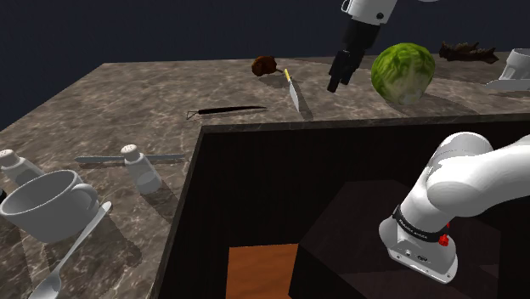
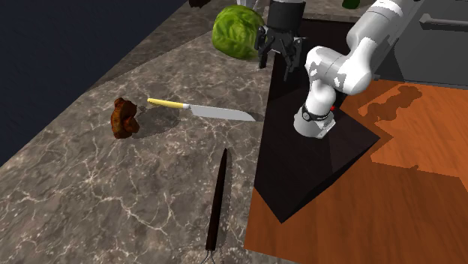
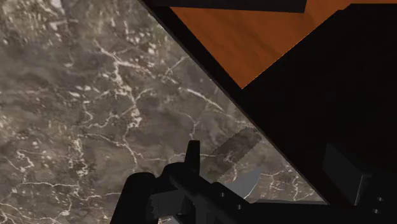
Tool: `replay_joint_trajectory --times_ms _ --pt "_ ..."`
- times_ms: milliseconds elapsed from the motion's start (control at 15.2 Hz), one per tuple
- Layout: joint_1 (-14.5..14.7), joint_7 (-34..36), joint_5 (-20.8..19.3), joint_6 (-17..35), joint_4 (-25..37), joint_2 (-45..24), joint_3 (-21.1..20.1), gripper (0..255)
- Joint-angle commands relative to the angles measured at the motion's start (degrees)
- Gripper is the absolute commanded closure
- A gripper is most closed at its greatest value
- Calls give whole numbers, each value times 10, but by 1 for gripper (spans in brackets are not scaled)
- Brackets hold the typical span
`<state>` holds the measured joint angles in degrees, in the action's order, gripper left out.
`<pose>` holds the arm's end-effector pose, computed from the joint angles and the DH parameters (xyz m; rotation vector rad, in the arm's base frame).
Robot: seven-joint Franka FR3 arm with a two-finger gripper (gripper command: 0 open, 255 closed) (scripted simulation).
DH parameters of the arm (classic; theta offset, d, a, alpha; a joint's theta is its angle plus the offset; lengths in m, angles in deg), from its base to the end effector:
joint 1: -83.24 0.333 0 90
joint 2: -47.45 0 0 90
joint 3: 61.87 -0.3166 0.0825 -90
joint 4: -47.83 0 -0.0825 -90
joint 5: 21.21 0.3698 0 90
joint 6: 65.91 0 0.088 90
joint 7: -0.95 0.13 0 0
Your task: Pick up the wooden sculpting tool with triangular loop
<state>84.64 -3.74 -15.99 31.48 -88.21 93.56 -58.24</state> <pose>0.3030 -0.0064 0.5778 -3.0038 -0.0804 -0.2046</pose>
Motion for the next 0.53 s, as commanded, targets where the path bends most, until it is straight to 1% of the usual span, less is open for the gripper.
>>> replay_joint_trajectory --times_ms 0,198,462 --pt "0 0 0 0 0 0 0 0" --pt "23 -46 2 26 41 -76 10 0" --pt "51 -107 9 47 106 -176 19 0"
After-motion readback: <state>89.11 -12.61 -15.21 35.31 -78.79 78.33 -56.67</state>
